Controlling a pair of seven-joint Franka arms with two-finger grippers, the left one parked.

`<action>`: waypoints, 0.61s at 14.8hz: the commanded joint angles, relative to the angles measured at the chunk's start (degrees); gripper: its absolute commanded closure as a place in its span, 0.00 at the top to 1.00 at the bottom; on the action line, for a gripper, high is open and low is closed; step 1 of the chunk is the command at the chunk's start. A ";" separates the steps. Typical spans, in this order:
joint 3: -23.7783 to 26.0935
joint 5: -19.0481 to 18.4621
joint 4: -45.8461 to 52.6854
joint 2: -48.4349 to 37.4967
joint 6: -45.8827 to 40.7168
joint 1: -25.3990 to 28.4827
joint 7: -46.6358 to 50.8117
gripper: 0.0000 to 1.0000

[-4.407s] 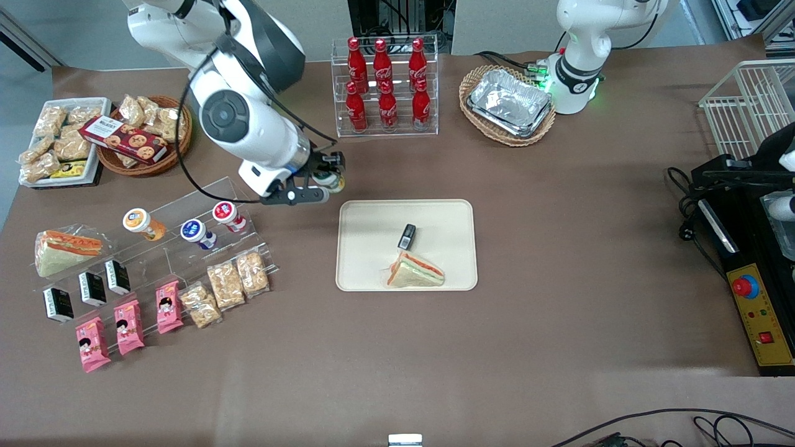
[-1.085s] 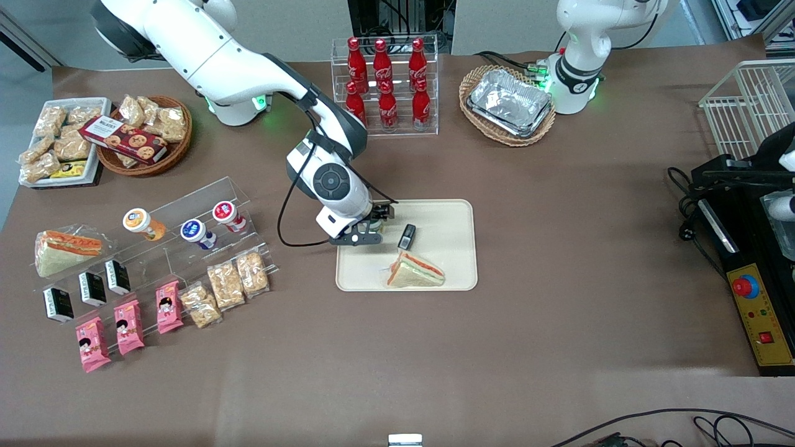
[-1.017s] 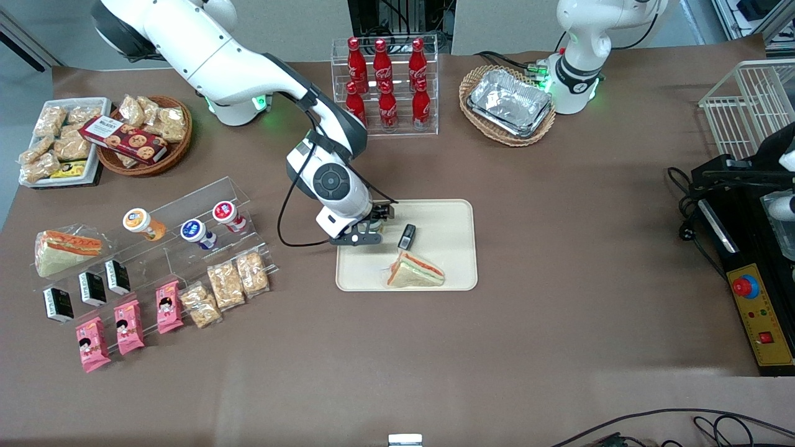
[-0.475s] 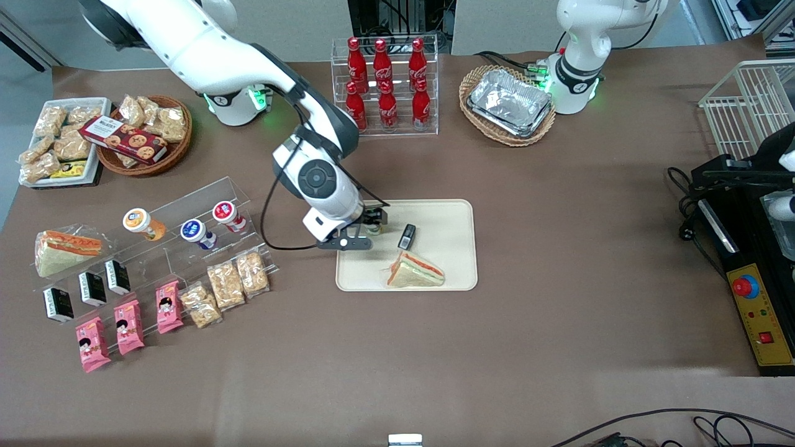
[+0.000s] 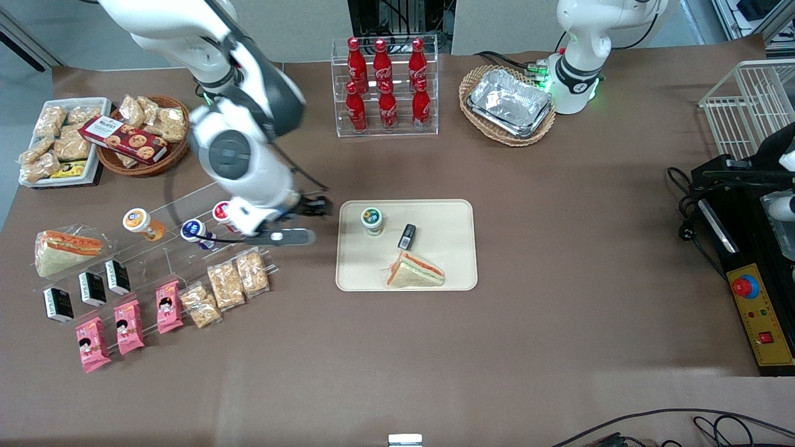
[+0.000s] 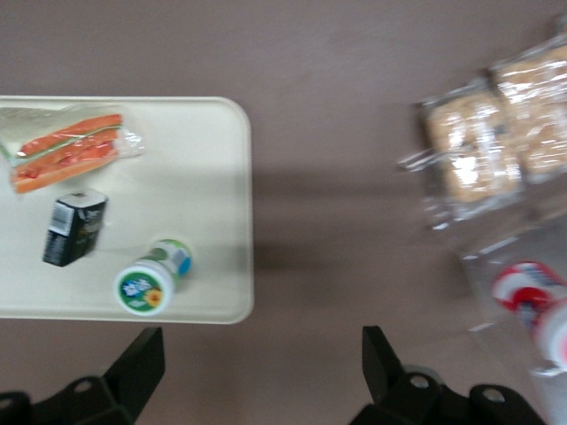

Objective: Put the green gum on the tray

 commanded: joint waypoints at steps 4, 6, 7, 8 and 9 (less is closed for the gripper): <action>-13.05 3.47 -0.65 -12.82 -17.55 -0.07 -17.92 1.00; -18.32 3.47 0.05 -14.58 -20.73 -0.07 -25.05 1.00; -20.26 3.12 1.45 -14.68 -22.22 -0.07 -27.17 1.00; -22.11 2.85 2.94 -14.59 -23.80 -0.07 -28.58 1.00; -23.95 2.77 4.18 -14.59 -25.21 -0.07 -29.55 1.00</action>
